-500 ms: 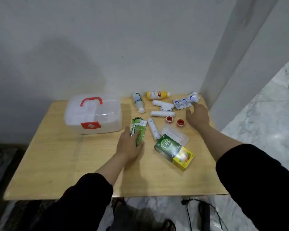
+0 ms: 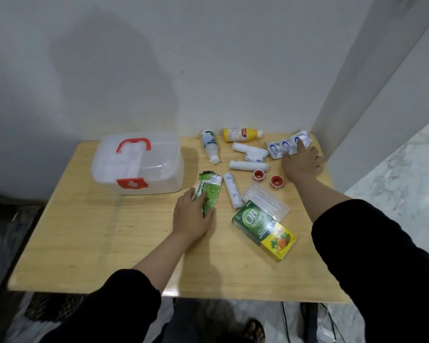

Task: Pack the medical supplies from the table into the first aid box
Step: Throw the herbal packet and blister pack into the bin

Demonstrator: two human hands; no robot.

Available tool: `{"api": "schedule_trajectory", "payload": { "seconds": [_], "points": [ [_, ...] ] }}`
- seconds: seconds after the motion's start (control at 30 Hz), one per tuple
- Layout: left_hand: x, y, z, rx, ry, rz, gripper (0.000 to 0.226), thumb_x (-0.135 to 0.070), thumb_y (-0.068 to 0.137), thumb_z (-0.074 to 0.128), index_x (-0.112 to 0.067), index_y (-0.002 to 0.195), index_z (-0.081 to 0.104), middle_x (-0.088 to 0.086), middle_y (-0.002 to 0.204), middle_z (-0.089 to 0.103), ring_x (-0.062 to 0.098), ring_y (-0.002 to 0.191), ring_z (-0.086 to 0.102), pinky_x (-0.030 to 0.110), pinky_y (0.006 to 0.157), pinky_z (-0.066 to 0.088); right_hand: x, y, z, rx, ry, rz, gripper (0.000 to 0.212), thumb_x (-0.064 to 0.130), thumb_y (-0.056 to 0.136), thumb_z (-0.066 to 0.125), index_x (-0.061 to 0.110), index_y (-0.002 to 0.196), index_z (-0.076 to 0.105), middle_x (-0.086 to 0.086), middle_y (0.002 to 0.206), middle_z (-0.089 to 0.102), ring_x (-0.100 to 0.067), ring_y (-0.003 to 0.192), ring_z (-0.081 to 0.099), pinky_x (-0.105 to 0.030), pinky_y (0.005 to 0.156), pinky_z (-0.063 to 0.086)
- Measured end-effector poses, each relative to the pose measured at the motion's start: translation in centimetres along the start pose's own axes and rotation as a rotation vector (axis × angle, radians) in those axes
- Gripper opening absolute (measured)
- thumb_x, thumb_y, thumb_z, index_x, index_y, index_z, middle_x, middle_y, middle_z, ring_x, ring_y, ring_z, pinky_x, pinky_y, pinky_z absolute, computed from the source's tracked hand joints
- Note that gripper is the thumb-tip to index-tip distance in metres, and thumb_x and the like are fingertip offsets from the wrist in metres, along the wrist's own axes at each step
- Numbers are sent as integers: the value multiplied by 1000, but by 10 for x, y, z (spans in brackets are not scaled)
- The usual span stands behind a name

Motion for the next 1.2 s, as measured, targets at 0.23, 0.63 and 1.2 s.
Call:
{"api": "schedule_trajectory", "payload": {
  "seconds": [0.23,0.63,1.2],
  "points": [
    [0,3,-3,-27,-48,-3,49,-34,85,67,-28,131,56,8,128,42,27,122,37,39,98,40,8,3,8,-46,63,60,47,40,85,59,31,130,47,-3,142,33,-36,124,32,-46,100,26],
    [-2,6,-15,4,-311,-7,53,-17,75,79,-12,125,62,2,105,40,13,93,44,8,80,28,15,-9,-1,-172,550,-104,41,-3,76,62,-5,116,54,-19,131,36,-31,98,56,-19,82,39],
    [-150,-10,-31,-189,-633,296,41,-16,75,79,-10,114,69,-7,101,58,6,91,54,13,71,42,-72,-98,-112,-199,997,-117,51,1,73,69,14,120,54,0,123,44,-8,83,65,-16,67,53]
  ]
}}
Point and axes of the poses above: each hand's wrist, its own y-axis towards the middle knuckle, its own z-axis out of the palm, x = y × z, the point moved 1 cm from there along y, towards the middle knuckle
